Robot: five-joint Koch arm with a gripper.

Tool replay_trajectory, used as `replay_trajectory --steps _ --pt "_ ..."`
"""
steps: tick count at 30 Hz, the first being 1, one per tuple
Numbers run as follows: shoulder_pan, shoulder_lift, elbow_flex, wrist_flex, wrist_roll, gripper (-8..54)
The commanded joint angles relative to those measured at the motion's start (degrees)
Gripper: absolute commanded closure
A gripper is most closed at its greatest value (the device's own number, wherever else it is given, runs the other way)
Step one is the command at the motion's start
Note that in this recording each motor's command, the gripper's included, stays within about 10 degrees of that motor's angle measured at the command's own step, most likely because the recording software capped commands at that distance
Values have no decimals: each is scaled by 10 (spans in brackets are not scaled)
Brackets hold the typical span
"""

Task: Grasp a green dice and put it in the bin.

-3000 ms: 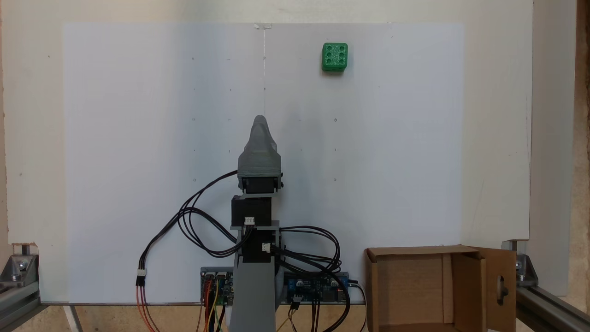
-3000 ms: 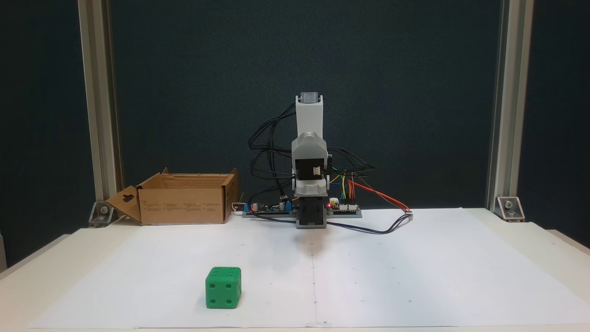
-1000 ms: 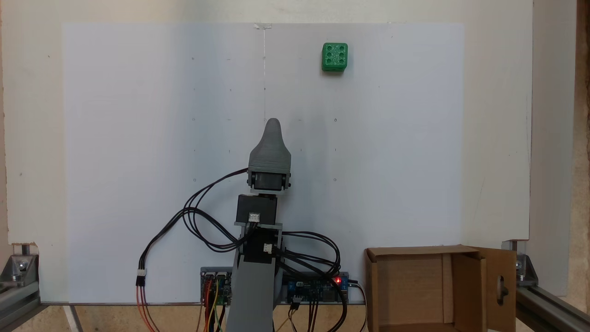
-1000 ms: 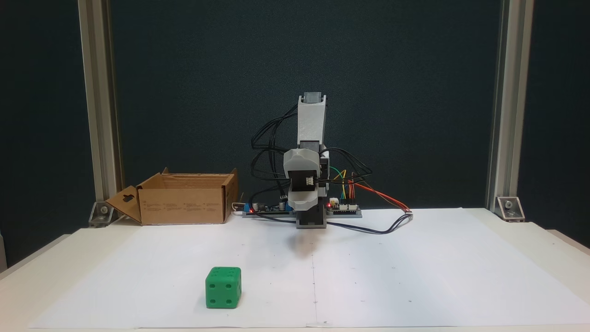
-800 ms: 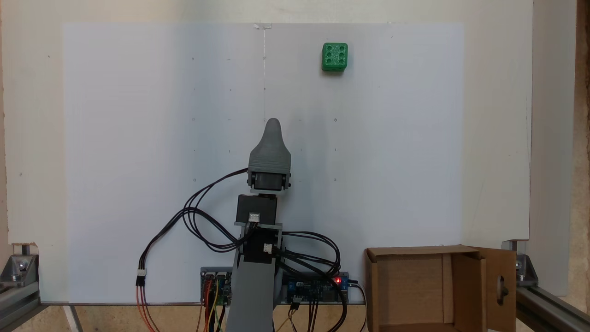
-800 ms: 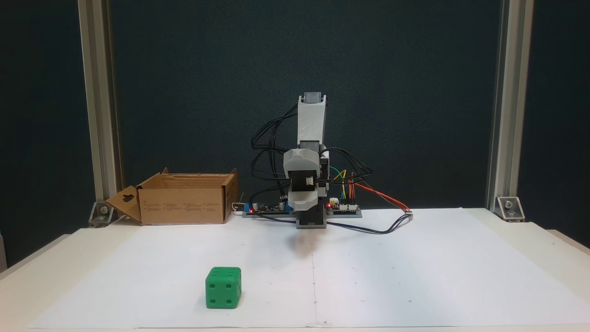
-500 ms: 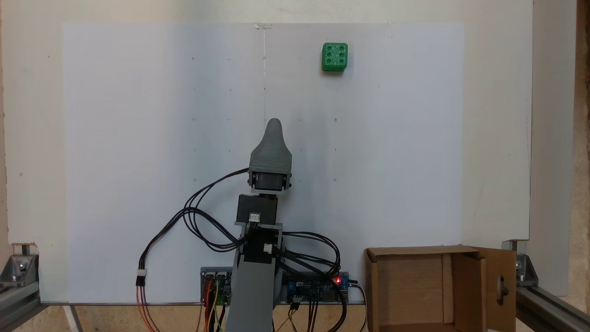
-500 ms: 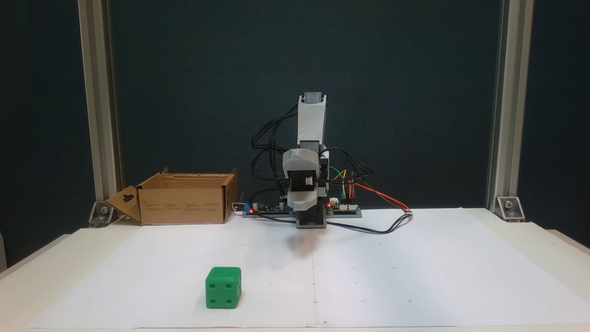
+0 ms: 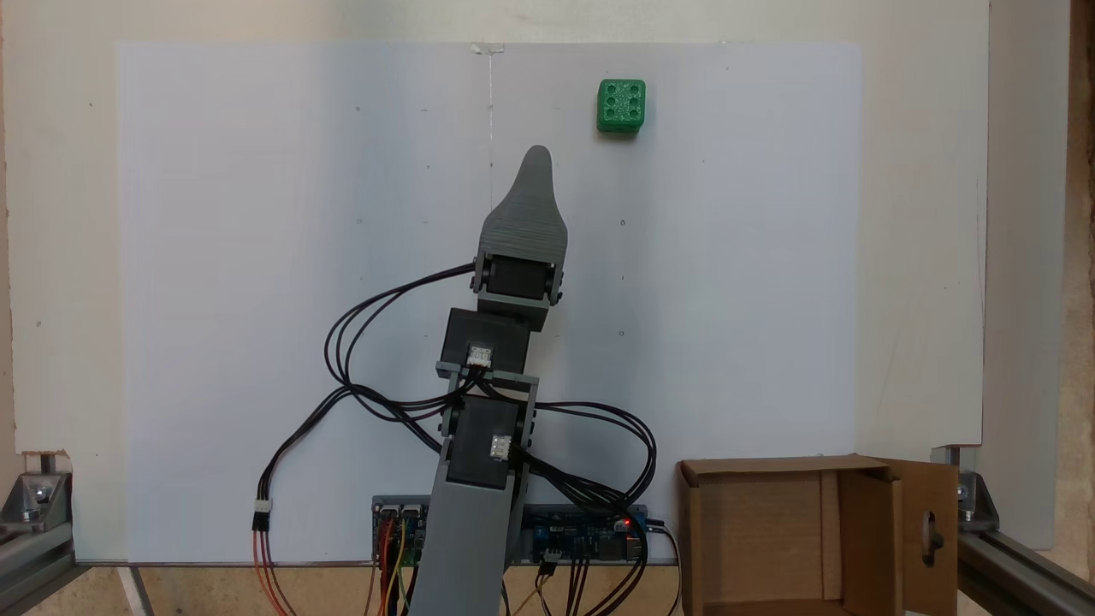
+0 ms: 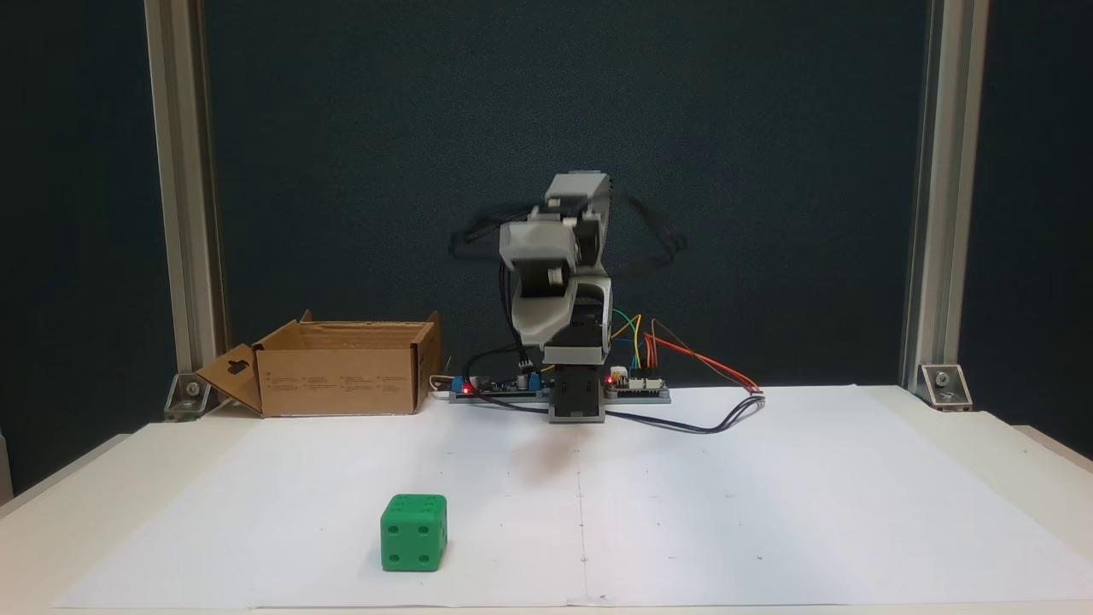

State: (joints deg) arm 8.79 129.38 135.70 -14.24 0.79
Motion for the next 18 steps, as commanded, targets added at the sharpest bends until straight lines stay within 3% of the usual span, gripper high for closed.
replay_trajectory --steps 1,18 --pt "1 14 -63 89 9 25" --pt "59 -381 -556 707 41 23"
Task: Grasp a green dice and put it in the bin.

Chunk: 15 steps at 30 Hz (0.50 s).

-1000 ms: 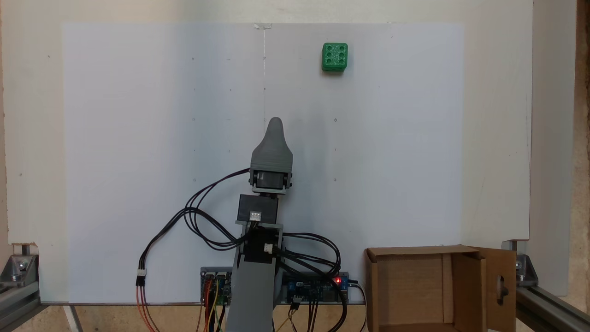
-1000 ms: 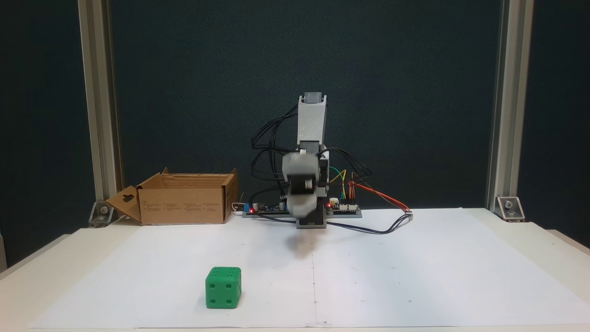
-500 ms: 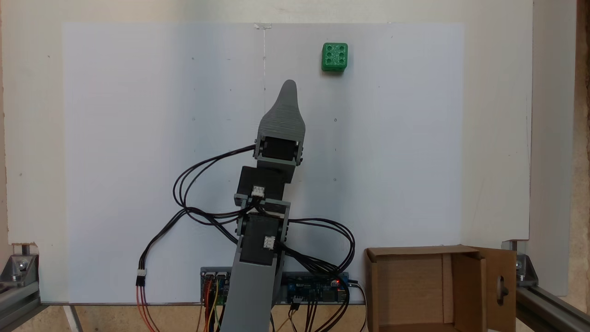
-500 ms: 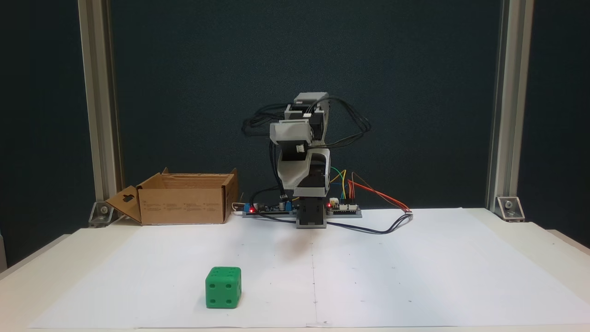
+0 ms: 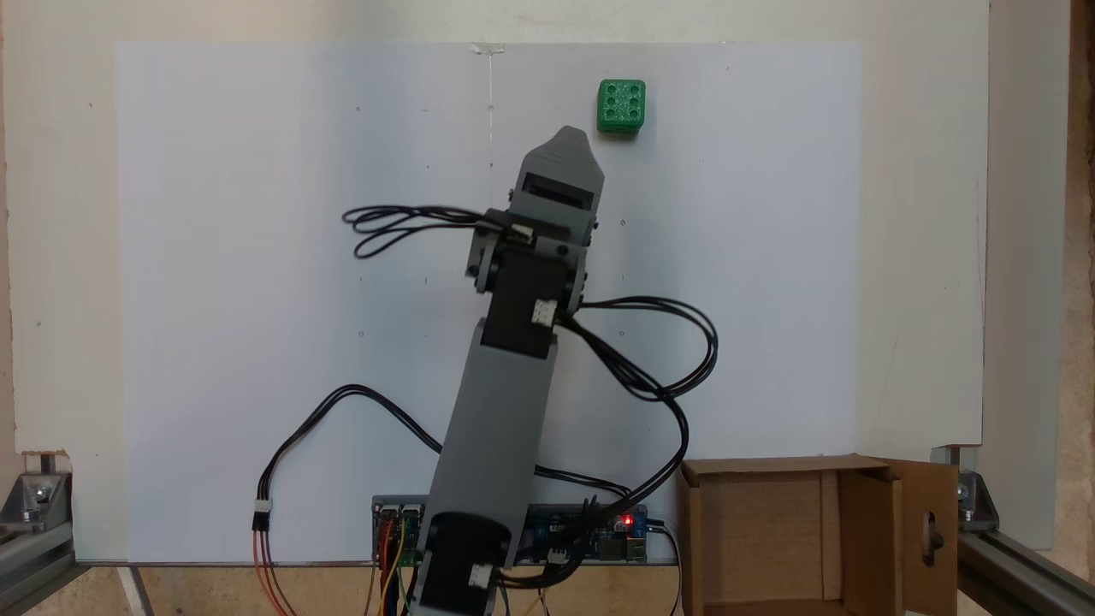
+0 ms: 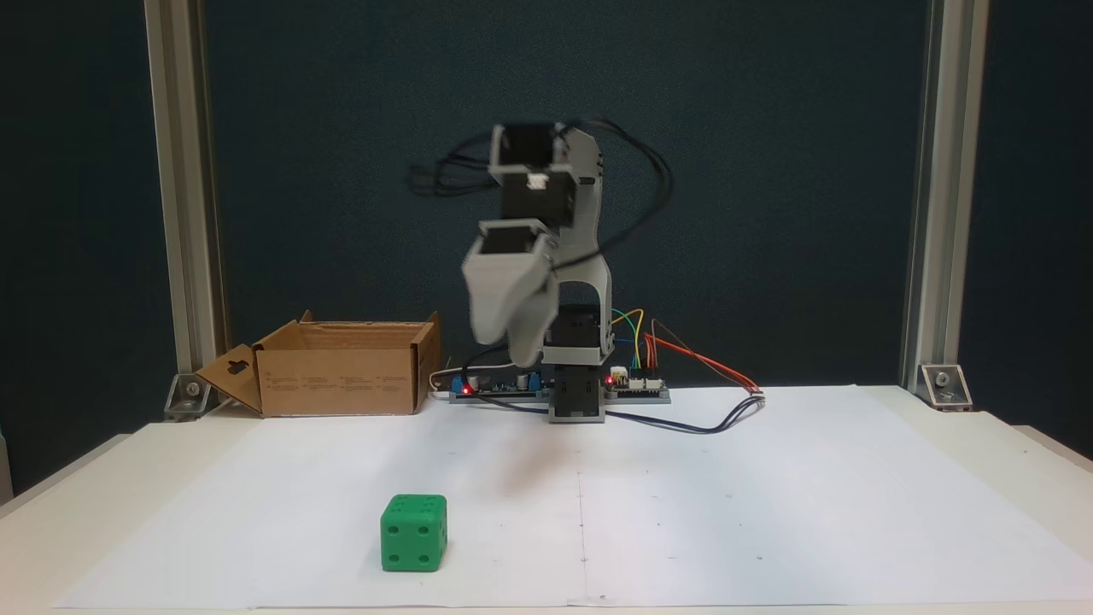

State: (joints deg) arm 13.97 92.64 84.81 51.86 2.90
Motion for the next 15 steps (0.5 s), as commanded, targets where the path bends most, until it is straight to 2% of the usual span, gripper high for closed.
replay_trajectory --steps 1,7,15 --pt "8 -34 -67 51 20 20" --pt "9 -145 -204 152 0 8" --pt "16 -181 -260 119 0 3"
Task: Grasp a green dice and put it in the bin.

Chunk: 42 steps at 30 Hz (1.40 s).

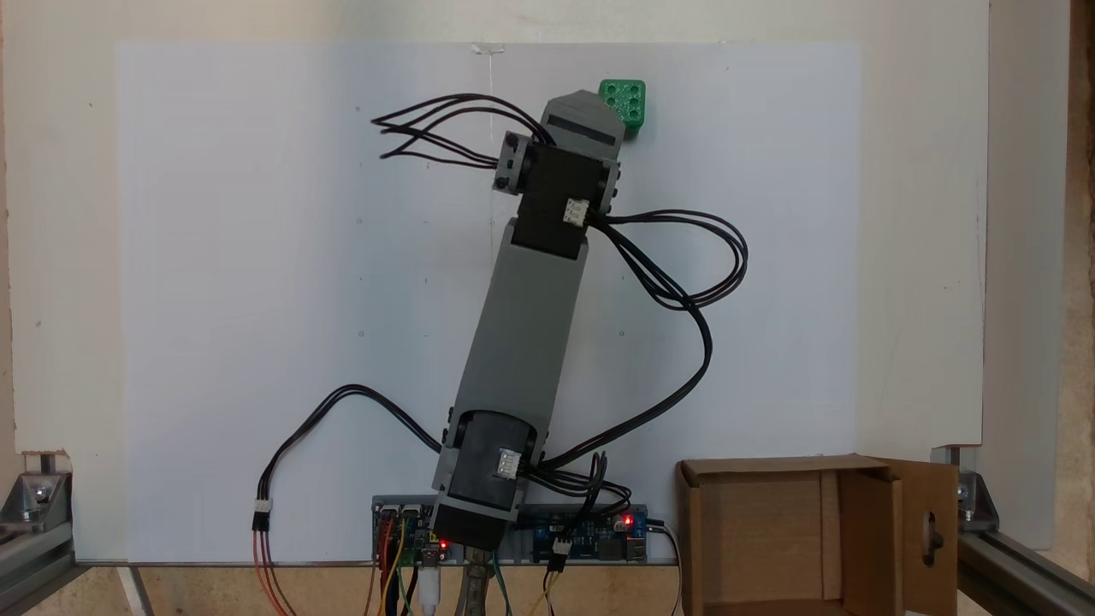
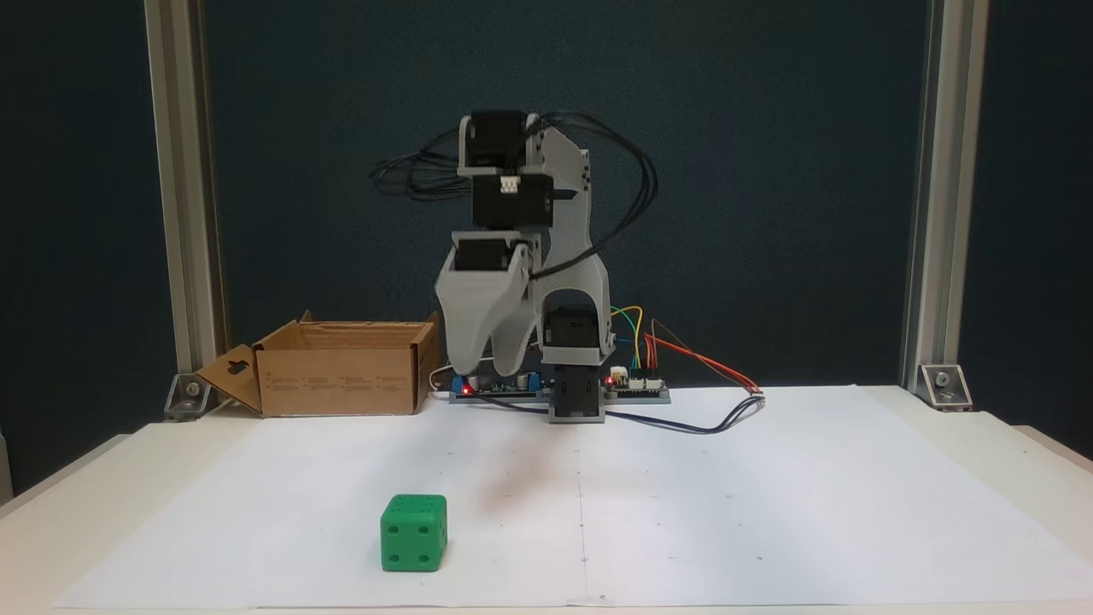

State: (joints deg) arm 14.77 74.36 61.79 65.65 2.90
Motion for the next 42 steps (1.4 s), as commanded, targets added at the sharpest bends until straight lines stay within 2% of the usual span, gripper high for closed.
replay_trajectory --steps 1,10,21,25,34,42 --pt "11 2 -31 -30 -1 3" --pt "43 -33 -109 -3 -41 6" --pt "65 -116 -204 105 -216 5" --pt "71 -127 -215 106 -244 4" --pt "80 -153 -265 106 -246 4" --pt "81 -246 -400 163 -246 4"
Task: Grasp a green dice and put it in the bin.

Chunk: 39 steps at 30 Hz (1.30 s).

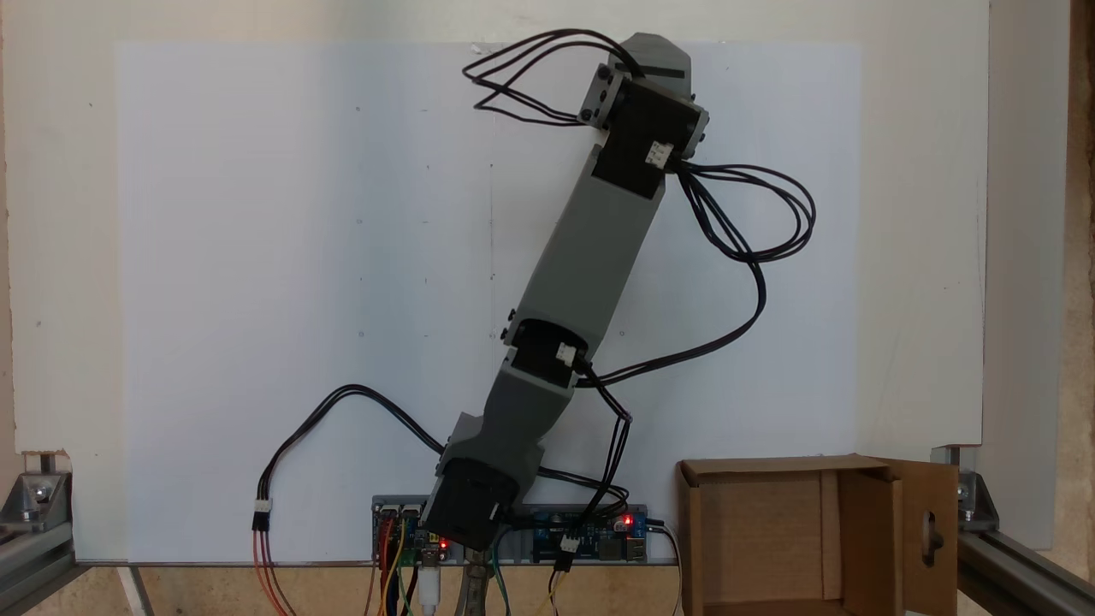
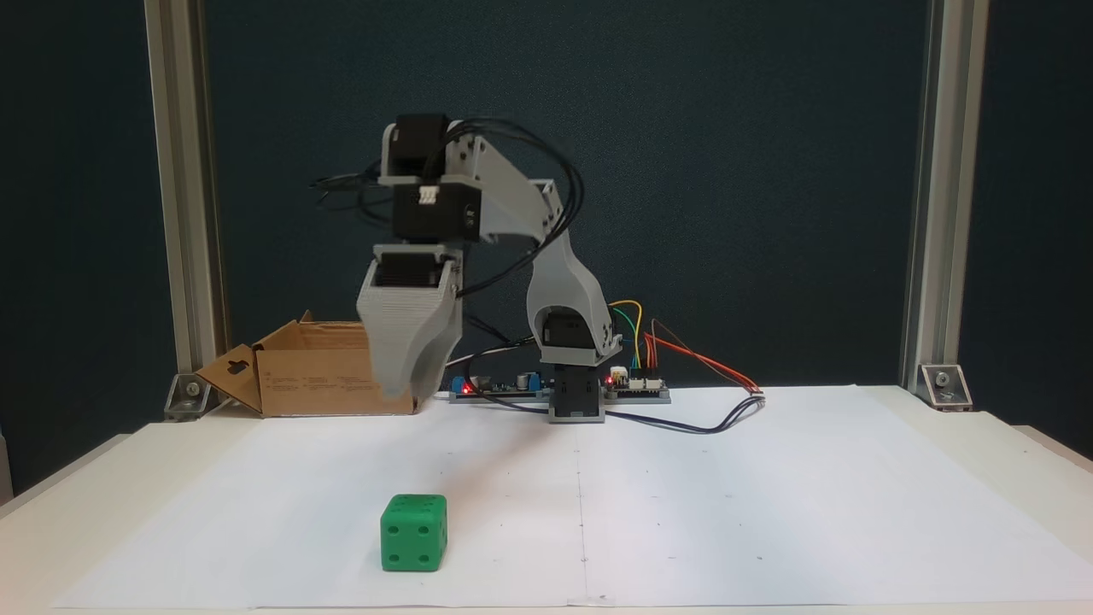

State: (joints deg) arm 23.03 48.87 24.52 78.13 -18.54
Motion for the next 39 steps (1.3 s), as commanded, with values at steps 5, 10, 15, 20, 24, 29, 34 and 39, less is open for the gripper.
replay_trajectory --steps 5,10,15,20,24,29,34,39 --pt "-6 -3 -27 38 -32 4" --pt "-8 -16 -27 37 -62 3" --pt "-10 -19 -27 37 -62 2" --pt "-11 -25 -27 35 -62 1" --pt "-15 -25 -27 33 -59 1" --pt "-23 -29 -27 23 -37 1" --pt "-25 -39 -27 6 -6 2" --pt "-25 -42 -27 -5 39 4"
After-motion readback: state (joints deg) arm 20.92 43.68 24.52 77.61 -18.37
